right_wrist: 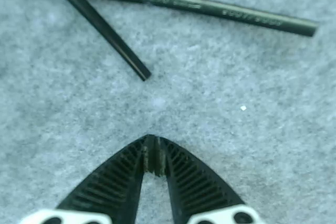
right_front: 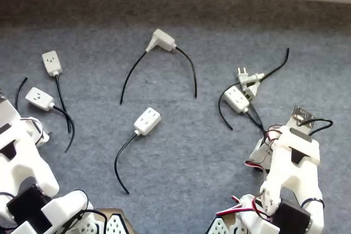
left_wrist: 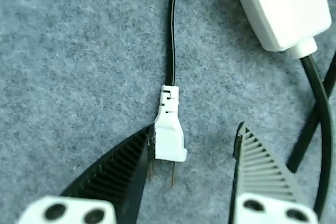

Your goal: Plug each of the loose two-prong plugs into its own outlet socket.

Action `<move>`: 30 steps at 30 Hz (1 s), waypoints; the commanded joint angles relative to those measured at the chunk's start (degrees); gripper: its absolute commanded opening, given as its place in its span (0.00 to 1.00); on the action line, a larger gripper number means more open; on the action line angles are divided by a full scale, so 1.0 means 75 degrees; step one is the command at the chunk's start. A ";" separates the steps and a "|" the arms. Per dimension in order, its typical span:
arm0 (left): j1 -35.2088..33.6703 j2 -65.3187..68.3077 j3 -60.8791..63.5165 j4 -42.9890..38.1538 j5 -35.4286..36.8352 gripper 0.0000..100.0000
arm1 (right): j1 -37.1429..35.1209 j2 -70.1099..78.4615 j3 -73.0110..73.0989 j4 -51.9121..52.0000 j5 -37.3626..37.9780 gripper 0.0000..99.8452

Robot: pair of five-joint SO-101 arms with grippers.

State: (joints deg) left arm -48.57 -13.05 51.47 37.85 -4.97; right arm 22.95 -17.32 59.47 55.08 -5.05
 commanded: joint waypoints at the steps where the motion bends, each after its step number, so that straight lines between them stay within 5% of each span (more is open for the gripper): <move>1: 0.0088 -0.0006 0.0170 -0.0094 -0.0457 0.24 | -0.0053 0.0053 0.0029 -0.0182 0.0094 0.01; 8: -0.0381 -0.0006 0.0709 -0.1020 -0.0551 0.24 | -0.0053 0.0053 0.0029 -0.0182 0.0094 0.01; 22: -0.0358 -0.0018 0.0440 -0.1020 -0.1055 0.24 | -0.0053 0.0053 0.0029 -0.0182 0.0094 0.01; 30: -0.0088 -0.0018 -0.1002 0.1196 -0.1020 0.24 | -0.0053 0.0053 0.0029 -0.0182 0.0094 0.01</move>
State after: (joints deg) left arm -51.03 -13.05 47.52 41.98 -12.53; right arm 22.95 -17.32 59.47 55.08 -5.05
